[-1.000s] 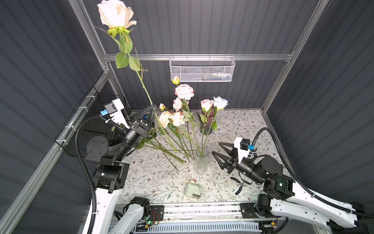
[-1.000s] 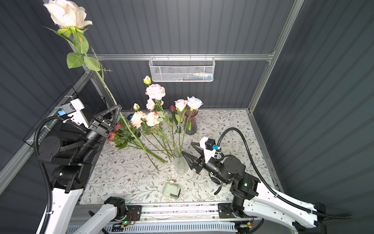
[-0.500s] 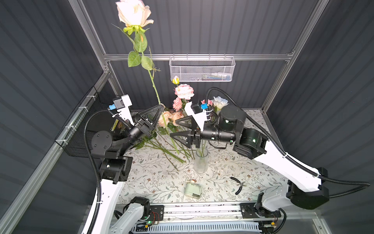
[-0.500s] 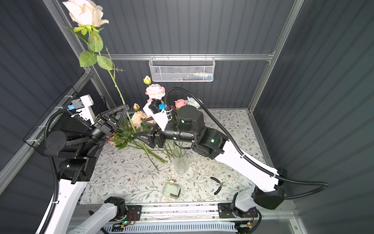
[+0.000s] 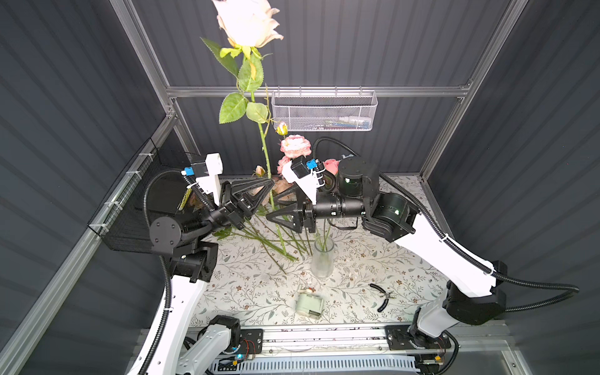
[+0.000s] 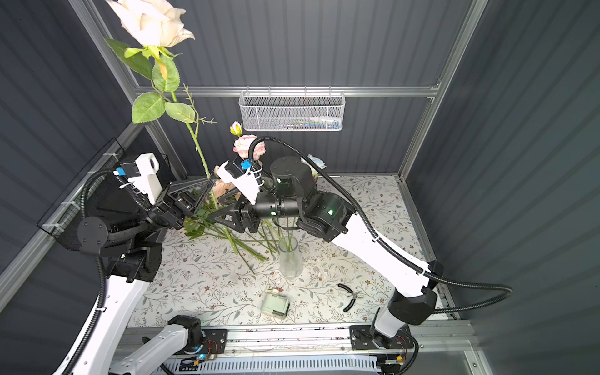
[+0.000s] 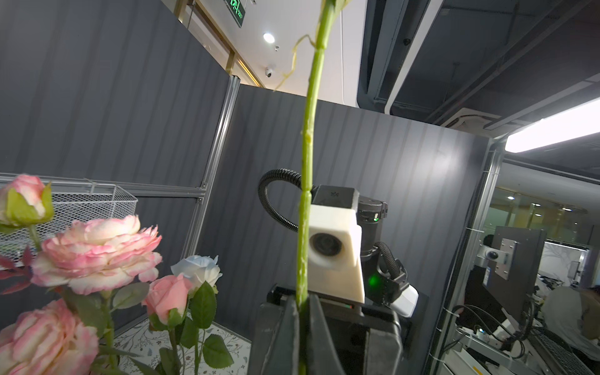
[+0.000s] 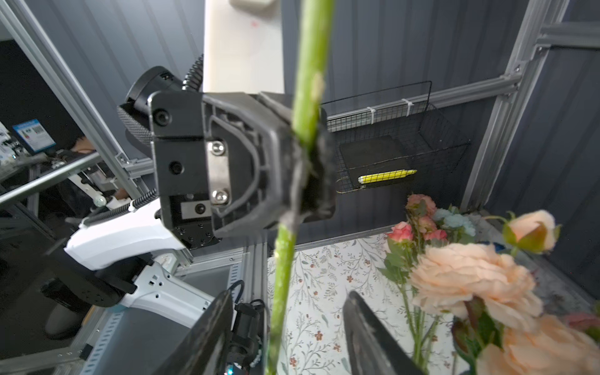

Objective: Arrange the flowers into the vase
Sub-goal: 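Hold the cream rose up with left gripper while right gripper grasps its stem, then lower the cream rose into the clear vase with the right gripper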

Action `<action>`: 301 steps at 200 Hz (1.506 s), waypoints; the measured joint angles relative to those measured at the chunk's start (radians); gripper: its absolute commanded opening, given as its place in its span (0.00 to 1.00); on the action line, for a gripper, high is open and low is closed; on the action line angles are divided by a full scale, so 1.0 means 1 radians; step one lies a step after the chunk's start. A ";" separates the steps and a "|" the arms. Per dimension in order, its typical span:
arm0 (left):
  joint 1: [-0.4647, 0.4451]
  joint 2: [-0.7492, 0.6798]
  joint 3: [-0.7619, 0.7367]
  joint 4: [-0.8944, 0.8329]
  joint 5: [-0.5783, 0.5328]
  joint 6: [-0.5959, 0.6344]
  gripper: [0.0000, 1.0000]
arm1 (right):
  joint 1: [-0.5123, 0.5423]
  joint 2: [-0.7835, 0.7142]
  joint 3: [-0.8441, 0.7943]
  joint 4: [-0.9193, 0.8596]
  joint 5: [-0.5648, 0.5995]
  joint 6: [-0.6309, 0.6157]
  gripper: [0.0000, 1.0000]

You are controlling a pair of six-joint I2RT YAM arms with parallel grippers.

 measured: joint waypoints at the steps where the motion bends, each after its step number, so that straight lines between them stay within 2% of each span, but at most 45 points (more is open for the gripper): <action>1: 0.000 0.000 0.000 0.002 0.002 -0.002 0.00 | -0.001 0.001 0.003 -0.001 -0.002 0.009 0.33; 17: 0.000 0.019 -0.013 0.020 0.014 -0.021 0.00 | -0.003 0.011 0.017 -0.001 -0.011 0.010 0.12; 21: -0.001 0.020 -0.015 0.022 0.017 -0.027 0.06 | -0.005 0.014 0.018 -0.003 -0.008 0.016 0.08; 27: -0.003 0.019 -0.016 0.020 0.019 -0.027 0.22 | -0.010 0.017 0.018 -0.005 -0.008 0.014 0.02; 31: -0.003 0.017 -0.017 0.020 0.020 -0.019 0.36 | -0.014 0.020 0.018 -0.006 -0.008 0.011 0.00; 43: -0.003 0.006 -0.021 0.011 0.014 -0.014 0.72 | -0.019 0.019 0.003 0.006 -0.010 0.018 0.00; 53: -0.003 -0.006 -0.027 -0.010 0.002 -0.001 0.94 | -0.016 0.007 -0.025 0.024 -0.010 0.019 0.00; 58: -0.003 -0.016 -0.029 -0.026 -0.005 0.007 0.99 | -0.013 -0.005 -0.050 0.038 -0.009 0.019 0.00; 79: -0.003 -0.055 -0.035 -0.100 -0.058 0.048 1.00 | -0.005 -0.074 -0.165 0.076 0.017 0.016 0.00; 99: -0.003 -0.116 -0.049 -0.206 -0.163 0.110 1.00 | -0.004 -0.175 -0.294 0.109 0.073 0.005 0.00; 131: -0.003 -0.275 -0.101 -0.421 -0.484 0.203 1.00 | -0.004 -0.373 -0.505 0.167 0.214 -0.026 0.00; 166: -0.003 -0.426 -0.201 -0.594 -0.822 0.215 1.00 | -0.004 -0.543 -0.687 0.240 0.378 -0.061 0.00; 204: -0.003 -0.460 -0.315 -0.809 -1.063 0.152 1.00 | -0.004 -0.598 -0.842 0.345 0.533 -0.110 0.00; 241: -0.003 -0.476 -0.414 -0.966 -1.175 0.094 1.00 | -0.004 -0.554 -0.913 0.424 0.628 -0.159 0.00; 301: -0.003 -0.491 -0.459 -1.025 -1.204 0.078 1.00 | -0.024 -0.531 -1.000 0.564 0.696 -0.193 0.00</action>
